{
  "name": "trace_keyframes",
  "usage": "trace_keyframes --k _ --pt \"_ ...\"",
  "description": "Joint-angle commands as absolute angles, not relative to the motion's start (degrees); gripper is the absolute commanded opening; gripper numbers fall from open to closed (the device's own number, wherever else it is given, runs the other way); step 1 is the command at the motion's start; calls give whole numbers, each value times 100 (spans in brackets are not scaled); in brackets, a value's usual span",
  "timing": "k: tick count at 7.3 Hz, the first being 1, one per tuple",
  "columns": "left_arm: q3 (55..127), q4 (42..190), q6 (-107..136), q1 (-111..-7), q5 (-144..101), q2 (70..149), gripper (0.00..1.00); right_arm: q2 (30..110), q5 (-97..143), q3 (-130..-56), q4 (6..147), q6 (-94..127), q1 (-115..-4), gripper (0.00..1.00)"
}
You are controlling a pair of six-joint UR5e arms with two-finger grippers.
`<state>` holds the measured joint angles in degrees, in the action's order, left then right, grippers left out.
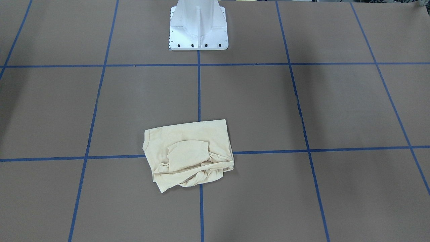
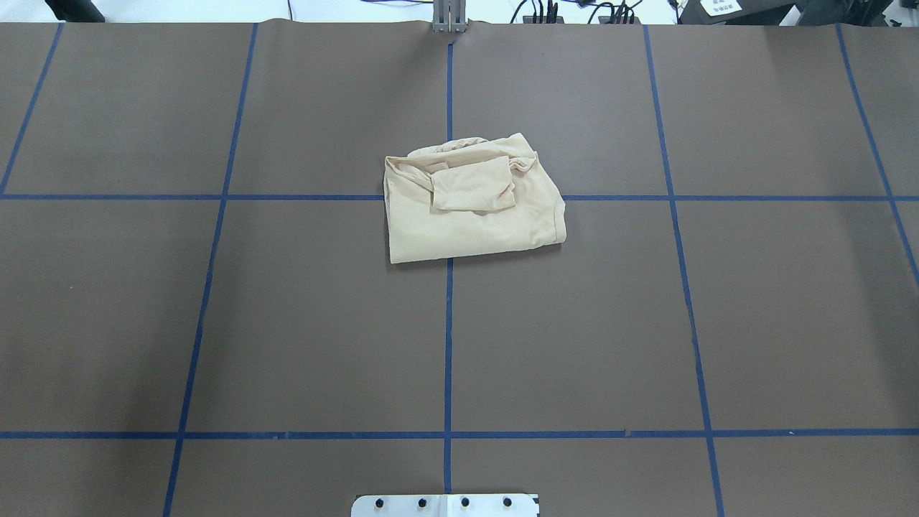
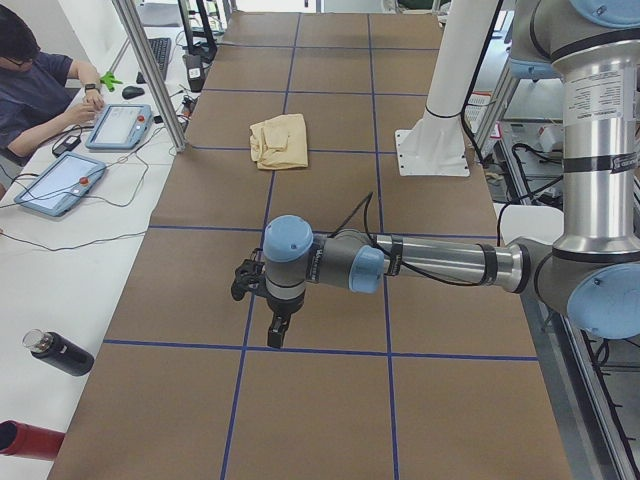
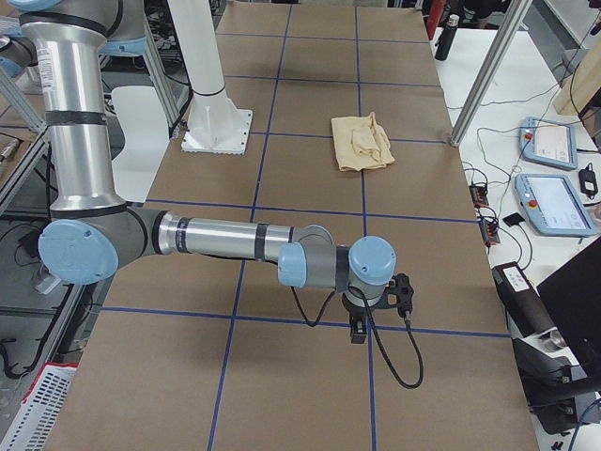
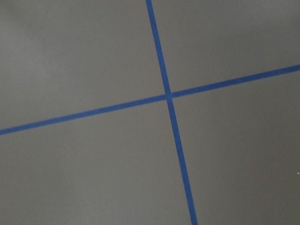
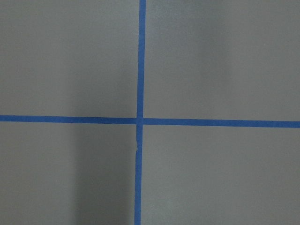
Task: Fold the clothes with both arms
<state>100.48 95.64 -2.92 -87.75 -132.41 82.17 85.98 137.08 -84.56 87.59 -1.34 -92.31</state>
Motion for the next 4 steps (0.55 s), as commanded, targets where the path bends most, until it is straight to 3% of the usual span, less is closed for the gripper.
trace_keyframes --k 1,4 --pt "9959 9510 -273 -8763 -13395 8130 99 8604 13991 -8586 8763 166 -9194 100" --pt "10054 9501 -229 -8763 -13377 8130 99 8648 13904 -8911 8737 586 -8922 100"
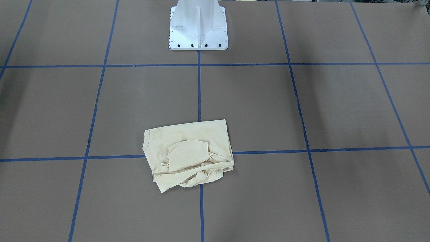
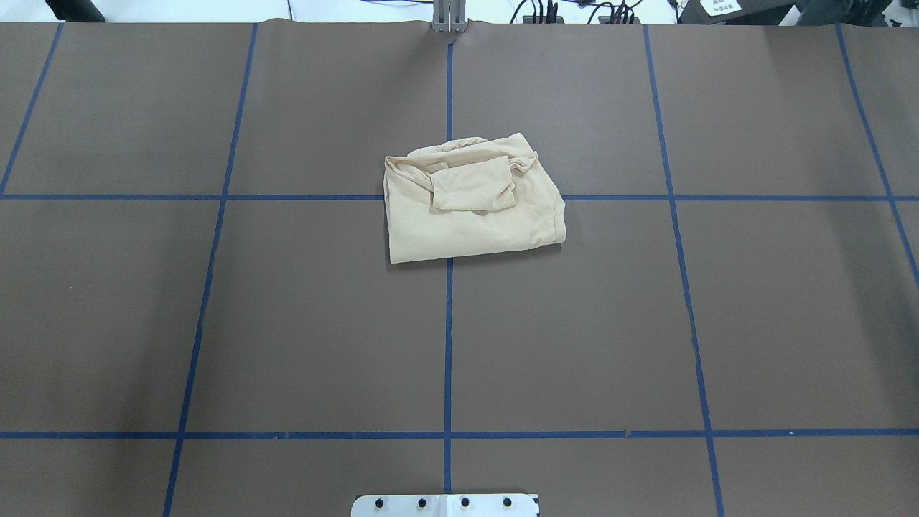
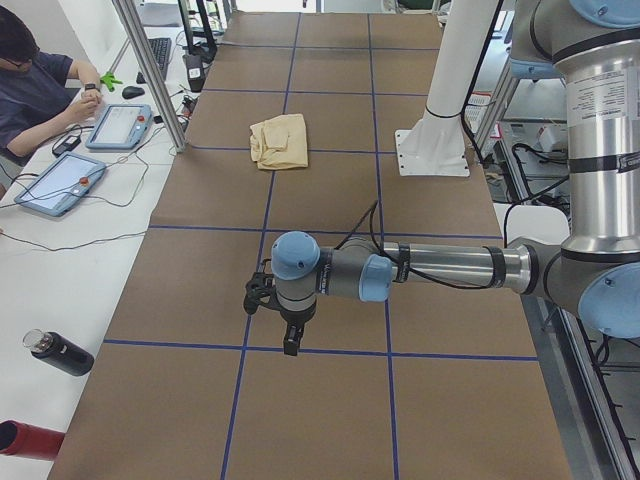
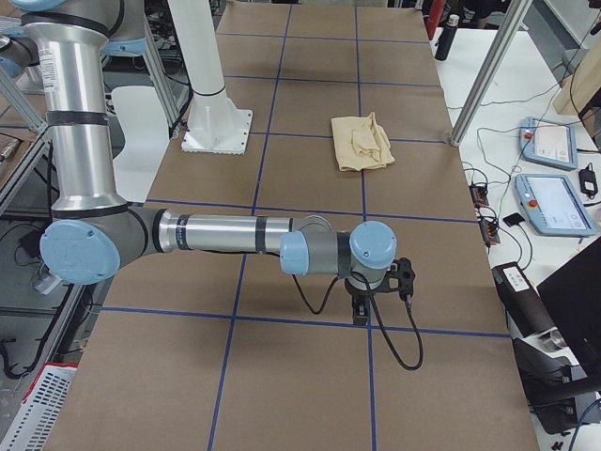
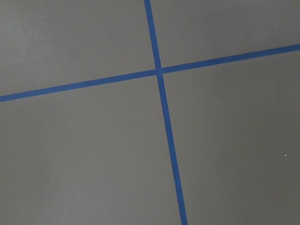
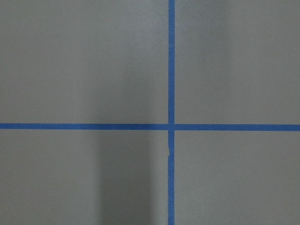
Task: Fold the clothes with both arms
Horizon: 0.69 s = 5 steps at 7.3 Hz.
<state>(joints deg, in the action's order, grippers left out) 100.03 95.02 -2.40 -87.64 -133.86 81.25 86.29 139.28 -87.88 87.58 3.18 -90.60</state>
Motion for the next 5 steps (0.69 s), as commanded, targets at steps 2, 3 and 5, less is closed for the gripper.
trace_keyframes --k 2,3,5 --pt "10107 9501 -229 -8771 -13386 8121 99 9242 13355 -9331 8327 686 -8659 100" --pt "10168 9492 -220 -8771 -13377 8121 99 9533 13281 -9508 8062 738 -8649 100" --pt "10186 9483 -202 -8763 -13368 8121 99 9729 13280 -9675 8033 791 -8648 100"
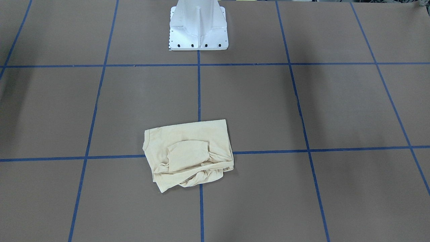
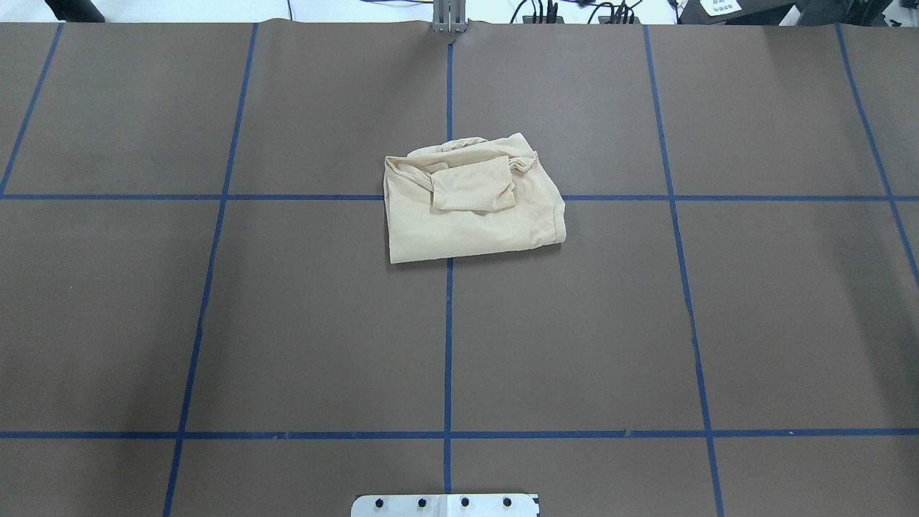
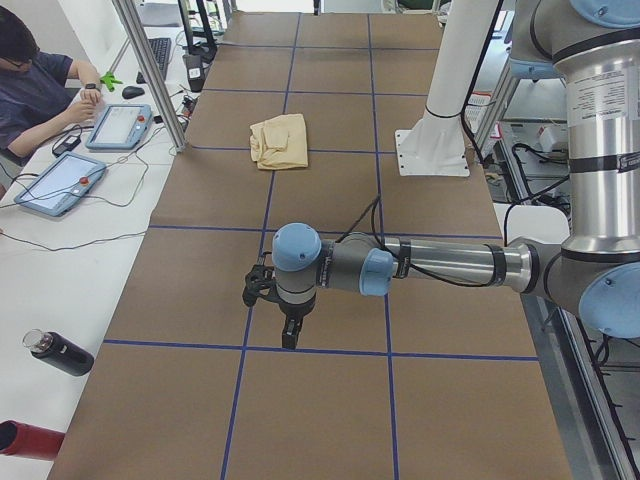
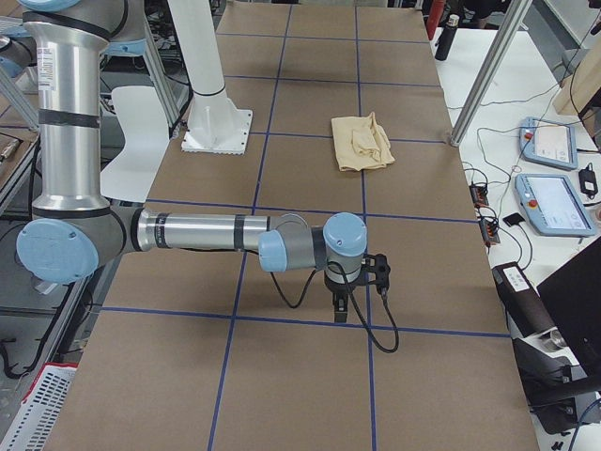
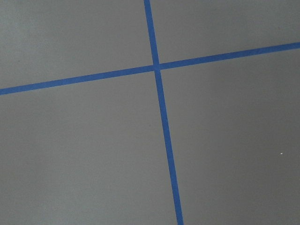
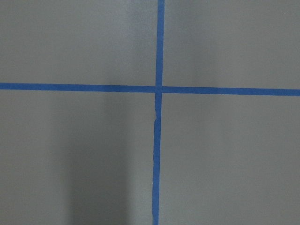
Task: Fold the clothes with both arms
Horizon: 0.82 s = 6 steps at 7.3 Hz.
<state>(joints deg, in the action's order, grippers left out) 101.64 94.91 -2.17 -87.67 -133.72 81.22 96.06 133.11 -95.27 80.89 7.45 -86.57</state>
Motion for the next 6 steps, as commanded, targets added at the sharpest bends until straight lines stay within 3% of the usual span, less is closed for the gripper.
trace_keyframes --k 1,6 --pt "10187 9475 -202 -8763 -13359 8121 99 9738 13306 -9772 8042 808 -8657 100" --pt "10240 9211 -202 -8772 -13368 8112 99 9650 13324 -10117 8631 852 -8657 100"
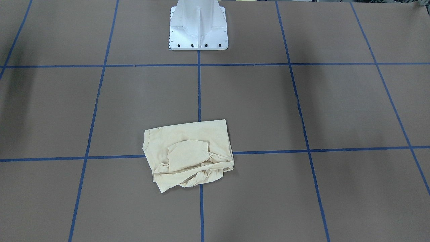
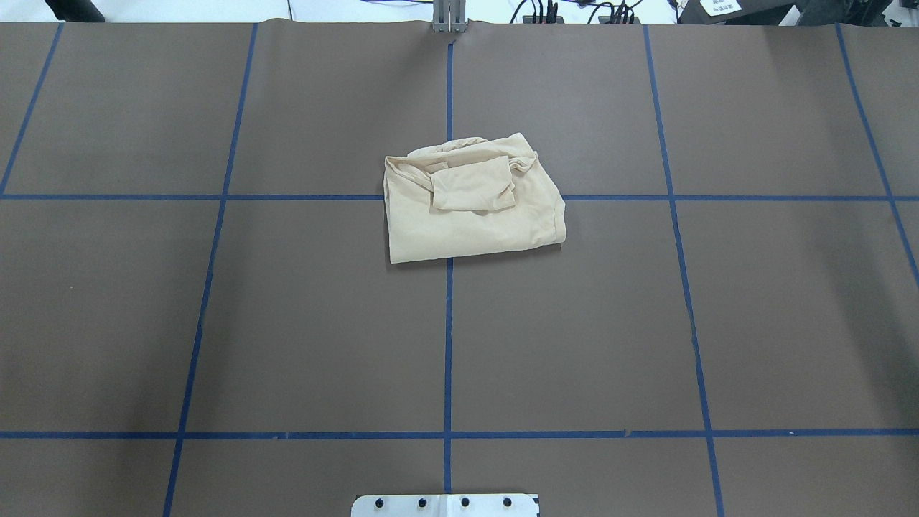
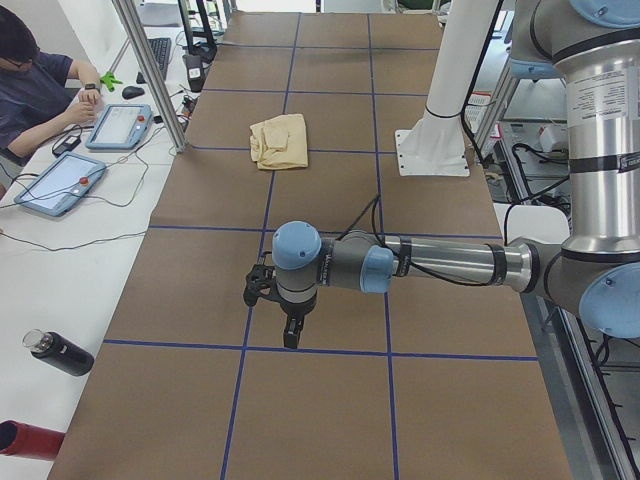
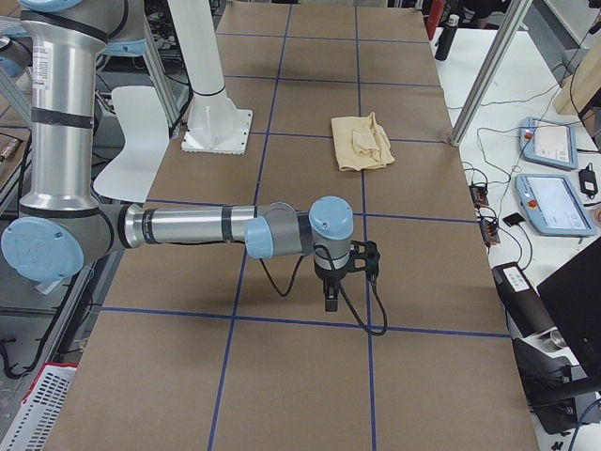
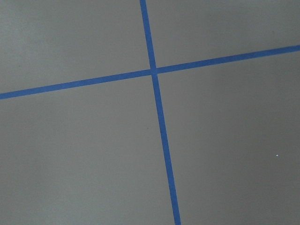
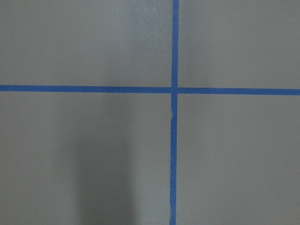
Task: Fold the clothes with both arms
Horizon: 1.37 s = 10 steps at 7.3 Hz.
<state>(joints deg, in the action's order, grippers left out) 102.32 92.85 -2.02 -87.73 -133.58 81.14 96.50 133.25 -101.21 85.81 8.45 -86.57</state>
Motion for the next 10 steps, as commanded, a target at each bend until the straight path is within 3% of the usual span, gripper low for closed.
trace_keyframes --k 1,10 --pt "10204 9211 137 -8771 -13394 8112 99 9650 13324 -10108 8631 853 -8657 100" --pt "10169 9272 668 -8771 -13403 8121 99 9659 13324 -10107 8622 861 -8657 100"
